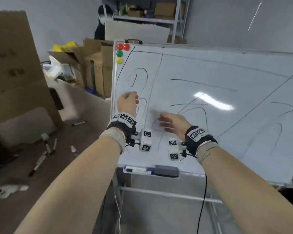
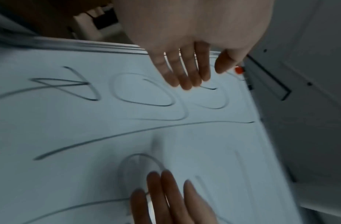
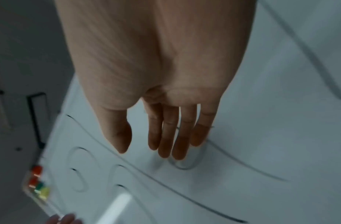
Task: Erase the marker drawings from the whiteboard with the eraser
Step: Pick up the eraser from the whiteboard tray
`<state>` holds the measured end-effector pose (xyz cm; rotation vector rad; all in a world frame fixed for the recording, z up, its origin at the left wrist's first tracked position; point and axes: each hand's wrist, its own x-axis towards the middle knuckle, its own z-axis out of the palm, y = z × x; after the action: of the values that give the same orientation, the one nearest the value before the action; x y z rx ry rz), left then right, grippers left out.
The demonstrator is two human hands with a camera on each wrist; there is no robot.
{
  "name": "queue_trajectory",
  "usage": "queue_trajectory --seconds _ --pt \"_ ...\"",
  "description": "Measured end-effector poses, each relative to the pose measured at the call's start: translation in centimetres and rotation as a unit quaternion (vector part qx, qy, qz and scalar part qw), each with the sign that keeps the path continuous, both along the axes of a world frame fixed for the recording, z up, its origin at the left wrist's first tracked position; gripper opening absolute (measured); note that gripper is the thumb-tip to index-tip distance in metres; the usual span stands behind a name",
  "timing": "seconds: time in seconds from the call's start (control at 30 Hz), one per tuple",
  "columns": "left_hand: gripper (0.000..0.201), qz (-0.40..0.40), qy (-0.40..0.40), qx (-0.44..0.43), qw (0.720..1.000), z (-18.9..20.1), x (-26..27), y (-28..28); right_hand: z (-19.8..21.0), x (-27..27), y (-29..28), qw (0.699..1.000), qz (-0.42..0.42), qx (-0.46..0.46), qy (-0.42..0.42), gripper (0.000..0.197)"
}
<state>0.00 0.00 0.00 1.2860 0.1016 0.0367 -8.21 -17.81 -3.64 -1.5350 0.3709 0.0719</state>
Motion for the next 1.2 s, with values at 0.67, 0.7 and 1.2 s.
queue_trajectory --seconds 0.67,0.7,1.2 --pt "0.063 0.092 0.133 0.401 0.902 -13.3 -0.6 6.3 -15.4 -7.8 1.5 0.786 0.173 -0.557 0.207 0.028" --pt "0.063 0.091 0.137 0.397 0.903 -13.3 -0.4 6.3 -15.5 -7.6 1.4 0.776 0.182 -0.57 0.201 0.028" --pt "0.067 0.065 0.126 0.449 0.882 -15.0 -0.3 5.8 -18.3 -9.3 -0.4 0.768 0.194 -0.609 0.032 0.019"
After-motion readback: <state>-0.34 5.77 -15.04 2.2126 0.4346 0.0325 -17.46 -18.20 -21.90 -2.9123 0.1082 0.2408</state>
